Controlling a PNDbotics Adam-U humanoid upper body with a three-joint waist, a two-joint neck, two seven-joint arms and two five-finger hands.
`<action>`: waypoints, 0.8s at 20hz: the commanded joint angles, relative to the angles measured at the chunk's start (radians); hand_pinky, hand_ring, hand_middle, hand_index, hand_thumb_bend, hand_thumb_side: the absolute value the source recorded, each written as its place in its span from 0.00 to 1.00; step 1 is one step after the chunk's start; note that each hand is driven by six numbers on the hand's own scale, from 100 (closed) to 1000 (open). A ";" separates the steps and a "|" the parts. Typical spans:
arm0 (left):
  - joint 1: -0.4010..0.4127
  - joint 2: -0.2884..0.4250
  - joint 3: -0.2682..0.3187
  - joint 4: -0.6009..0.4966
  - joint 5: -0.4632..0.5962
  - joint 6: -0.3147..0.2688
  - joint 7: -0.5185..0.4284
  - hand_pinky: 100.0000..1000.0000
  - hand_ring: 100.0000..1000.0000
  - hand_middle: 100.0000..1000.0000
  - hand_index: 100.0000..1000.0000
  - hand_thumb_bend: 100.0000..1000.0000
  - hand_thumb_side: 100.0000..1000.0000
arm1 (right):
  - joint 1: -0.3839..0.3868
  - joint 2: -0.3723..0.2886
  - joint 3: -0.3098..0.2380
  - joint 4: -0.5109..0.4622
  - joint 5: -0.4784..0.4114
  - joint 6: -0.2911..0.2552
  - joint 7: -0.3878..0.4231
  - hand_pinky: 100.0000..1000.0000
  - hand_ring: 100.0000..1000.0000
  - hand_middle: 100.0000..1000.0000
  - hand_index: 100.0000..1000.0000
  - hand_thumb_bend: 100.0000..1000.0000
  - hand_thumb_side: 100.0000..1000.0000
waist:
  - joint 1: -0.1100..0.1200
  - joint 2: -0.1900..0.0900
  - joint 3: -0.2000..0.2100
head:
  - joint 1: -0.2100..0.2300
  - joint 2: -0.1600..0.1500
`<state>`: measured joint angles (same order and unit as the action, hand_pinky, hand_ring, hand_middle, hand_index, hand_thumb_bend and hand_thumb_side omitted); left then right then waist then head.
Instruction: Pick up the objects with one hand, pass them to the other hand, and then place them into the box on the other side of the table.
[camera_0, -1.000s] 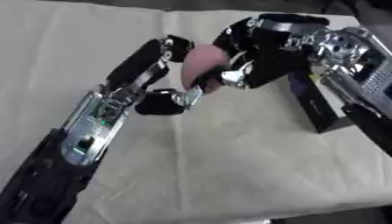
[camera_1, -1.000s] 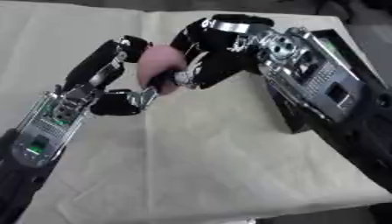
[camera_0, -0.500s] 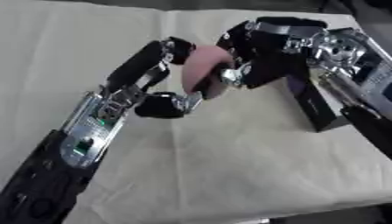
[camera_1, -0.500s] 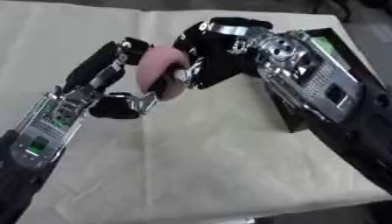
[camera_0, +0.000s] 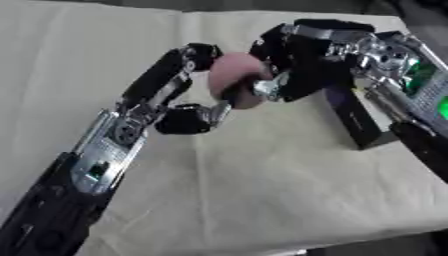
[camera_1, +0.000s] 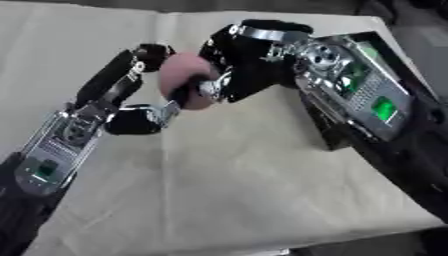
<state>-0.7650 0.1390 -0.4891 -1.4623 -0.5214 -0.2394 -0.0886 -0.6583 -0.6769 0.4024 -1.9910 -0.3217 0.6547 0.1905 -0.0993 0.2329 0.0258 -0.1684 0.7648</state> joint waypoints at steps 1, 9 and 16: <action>-0.011 -0.004 0.019 0.002 -0.038 0.043 0.044 0.78 0.71 0.62 0.78 0.11 0.85 | -0.004 -0.041 -0.026 -0.009 -0.003 -0.001 -0.015 0.61 0.51 0.29 0.40 0.06 0.00 | -0.004 -0.001 -0.004 | 0.000 0.005; -0.002 -0.005 0.007 0.012 -0.048 0.110 0.118 0.77 0.72 0.62 0.78 0.16 0.92 | 0.016 -0.063 -0.048 -0.009 -0.009 -0.009 -0.044 0.61 0.51 0.29 0.40 0.00 0.00 | -0.001 -0.003 -0.012 | 0.003 0.005; 0.012 0.007 0.011 0.020 -0.042 0.118 0.136 0.77 0.71 0.61 0.77 0.12 0.92 | 0.070 -0.113 -0.105 -0.009 -0.017 -0.030 -0.095 0.61 0.51 0.29 0.41 0.07 0.00 | 0.000 -0.008 -0.024 | 0.004 0.005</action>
<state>-0.7415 0.1396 -0.4839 -1.4330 -0.5640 -0.1224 0.0410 -0.5788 -0.7487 0.3251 -1.9908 -0.3316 0.6287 0.1084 -0.0993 0.2329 0.0051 -0.1654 0.7648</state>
